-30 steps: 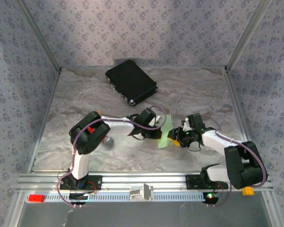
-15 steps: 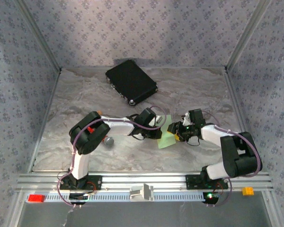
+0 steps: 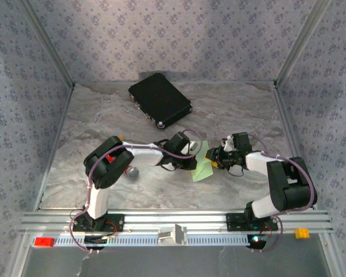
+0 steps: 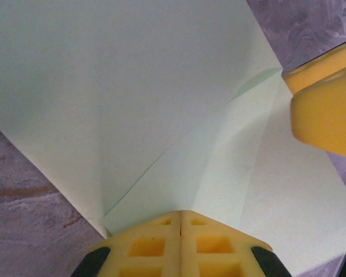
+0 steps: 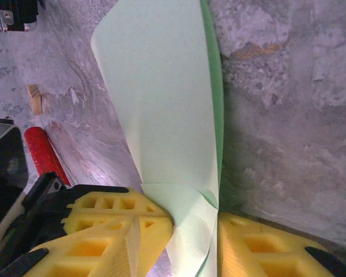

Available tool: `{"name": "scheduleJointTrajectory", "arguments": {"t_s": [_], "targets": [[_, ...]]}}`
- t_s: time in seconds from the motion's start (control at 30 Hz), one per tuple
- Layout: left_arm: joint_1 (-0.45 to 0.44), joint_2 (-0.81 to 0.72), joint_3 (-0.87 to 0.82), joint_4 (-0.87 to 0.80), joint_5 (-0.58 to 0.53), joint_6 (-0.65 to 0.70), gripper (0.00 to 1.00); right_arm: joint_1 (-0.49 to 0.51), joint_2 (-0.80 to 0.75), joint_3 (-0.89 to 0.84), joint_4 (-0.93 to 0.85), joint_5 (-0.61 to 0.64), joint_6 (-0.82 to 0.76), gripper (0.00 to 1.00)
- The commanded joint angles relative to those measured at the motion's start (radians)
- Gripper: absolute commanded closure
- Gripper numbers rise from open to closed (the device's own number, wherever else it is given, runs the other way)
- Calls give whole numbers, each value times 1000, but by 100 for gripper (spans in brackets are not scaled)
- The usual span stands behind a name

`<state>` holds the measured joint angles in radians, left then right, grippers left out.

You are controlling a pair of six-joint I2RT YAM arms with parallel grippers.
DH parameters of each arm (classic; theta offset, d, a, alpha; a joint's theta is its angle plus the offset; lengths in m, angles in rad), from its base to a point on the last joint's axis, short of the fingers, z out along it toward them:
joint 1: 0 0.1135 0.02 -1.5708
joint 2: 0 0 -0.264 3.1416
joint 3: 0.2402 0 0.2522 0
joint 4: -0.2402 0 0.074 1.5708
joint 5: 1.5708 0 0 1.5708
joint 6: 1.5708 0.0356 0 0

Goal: Fold a paper plane with a square sheet of paper (pick it up from the middle)
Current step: Turn over the paper at the center of the table.

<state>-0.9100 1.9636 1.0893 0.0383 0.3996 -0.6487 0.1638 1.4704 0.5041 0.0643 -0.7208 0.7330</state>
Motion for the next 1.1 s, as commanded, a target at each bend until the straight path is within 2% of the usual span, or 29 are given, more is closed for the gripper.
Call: {"name": "scheduleJointTrajectory", "arguments": {"t_s": [0.0, 1.07], "targets": [[-4, -13, -28, -80, -20, -10, 100, -11, 20, -22, 36, -23, -4, 63], [-5, -41, -52, -28, -19, -37, 98, -30, 98, -32, 125, -46, -1, 91]]}}
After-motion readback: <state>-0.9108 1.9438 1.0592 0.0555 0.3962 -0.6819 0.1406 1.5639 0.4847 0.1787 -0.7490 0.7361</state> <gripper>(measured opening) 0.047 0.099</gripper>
